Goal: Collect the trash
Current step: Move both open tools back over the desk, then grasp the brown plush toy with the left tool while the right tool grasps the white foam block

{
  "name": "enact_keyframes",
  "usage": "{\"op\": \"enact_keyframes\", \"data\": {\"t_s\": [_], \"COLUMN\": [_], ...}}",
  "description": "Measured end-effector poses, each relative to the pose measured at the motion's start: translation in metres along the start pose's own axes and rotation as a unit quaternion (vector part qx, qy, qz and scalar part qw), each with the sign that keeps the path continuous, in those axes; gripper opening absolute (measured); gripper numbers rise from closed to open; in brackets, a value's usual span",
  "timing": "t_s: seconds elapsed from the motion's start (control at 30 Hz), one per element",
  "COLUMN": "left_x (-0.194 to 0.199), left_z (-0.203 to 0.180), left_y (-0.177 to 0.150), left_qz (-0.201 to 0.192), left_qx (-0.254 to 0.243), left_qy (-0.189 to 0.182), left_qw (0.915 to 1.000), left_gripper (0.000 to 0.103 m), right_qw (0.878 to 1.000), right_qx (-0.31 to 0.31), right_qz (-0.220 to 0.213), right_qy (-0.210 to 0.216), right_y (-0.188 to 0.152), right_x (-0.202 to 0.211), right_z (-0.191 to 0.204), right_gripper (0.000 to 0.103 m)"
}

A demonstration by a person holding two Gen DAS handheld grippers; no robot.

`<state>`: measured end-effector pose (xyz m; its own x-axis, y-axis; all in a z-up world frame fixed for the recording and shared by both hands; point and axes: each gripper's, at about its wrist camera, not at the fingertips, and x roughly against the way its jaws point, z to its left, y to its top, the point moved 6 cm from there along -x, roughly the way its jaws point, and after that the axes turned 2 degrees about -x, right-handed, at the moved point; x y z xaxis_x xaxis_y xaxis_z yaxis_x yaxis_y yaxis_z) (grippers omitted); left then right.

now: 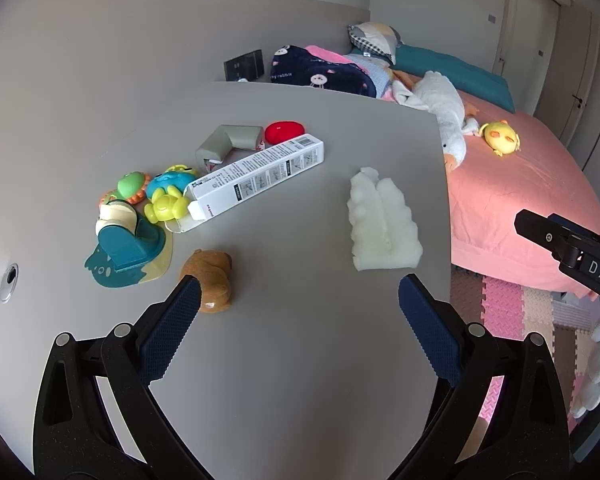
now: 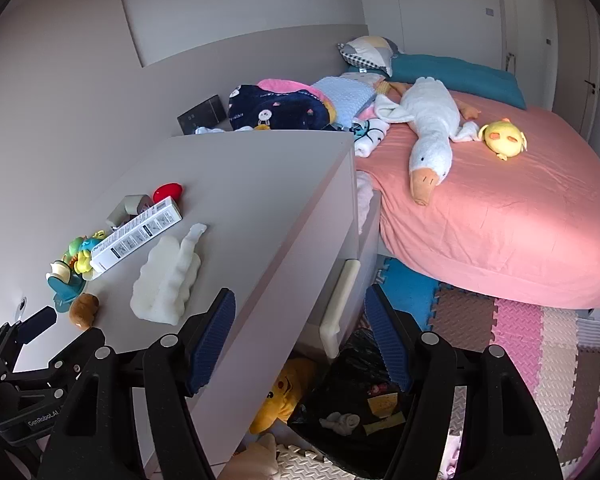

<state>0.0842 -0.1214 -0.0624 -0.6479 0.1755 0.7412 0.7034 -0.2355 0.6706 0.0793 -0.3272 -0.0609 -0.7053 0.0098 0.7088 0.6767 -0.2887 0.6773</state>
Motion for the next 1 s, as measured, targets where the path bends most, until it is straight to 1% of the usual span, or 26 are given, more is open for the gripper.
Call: {"op": "enact_keyframes", "data": {"t_s": [0.2,0.33,0.37,0.43,0.7,0.77,0.9,1.0], "left_x": [-0.015,-0.025,-0.029,-0.036,-0.047,-0.049,-0.048,-0.048], "left_z": [0.027,0.040,0.043,0.048,0.063,0.064,0.069,0.069], "left_y": [-0.001,-0.002,-0.003,-0.004,-0.007,-0.008,-0.008,-0.007], "left_qz": [0.011,0.016,0.020,0.029,0.035,0.039,0.033,0.032], "left_qx": [0.025,0.029,0.031,0.036,0.051,0.052,0.065,0.061], "left_qy": [0.010,0.021,0.022,0.016,0.009,0.008,0.000,0.003], "left_qw": [0.9996,0.9992,0.9991,0.9988,0.9980,0.9979,0.9974,0.9976], "left_gripper": [0.095,0.083,0.076,0.067,0.055,0.045,0.041,0.037], "right_qw": [1.000,0.999,0.999,0.999,0.997,0.996,0.996,0.995], "right_qx": [0.015,0.026,0.028,0.031,0.043,0.044,0.034,0.029], "right_qz": [0.012,0.020,0.023,0.029,0.050,0.058,0.068,0.072], "right_qy": [0.017,0.024,0.025,0.027,0.038,0.042,0.049,0.057], "right_y": [0.001,0.000,0.000,0.000,-0.001,-0.002,-0.003,-0.002], "right_x": [-0.014,-0.024,-0.027,-0.034,-0.055,-0.062,-0.071,-0.075], "right_z": [0.026,0.041,0.044,0.050,0.075,0.083,0.093,0.101], "right_gripper": [0.068,0.068,0.068,0.068,0.068,0.068,0.068,0.068]}}
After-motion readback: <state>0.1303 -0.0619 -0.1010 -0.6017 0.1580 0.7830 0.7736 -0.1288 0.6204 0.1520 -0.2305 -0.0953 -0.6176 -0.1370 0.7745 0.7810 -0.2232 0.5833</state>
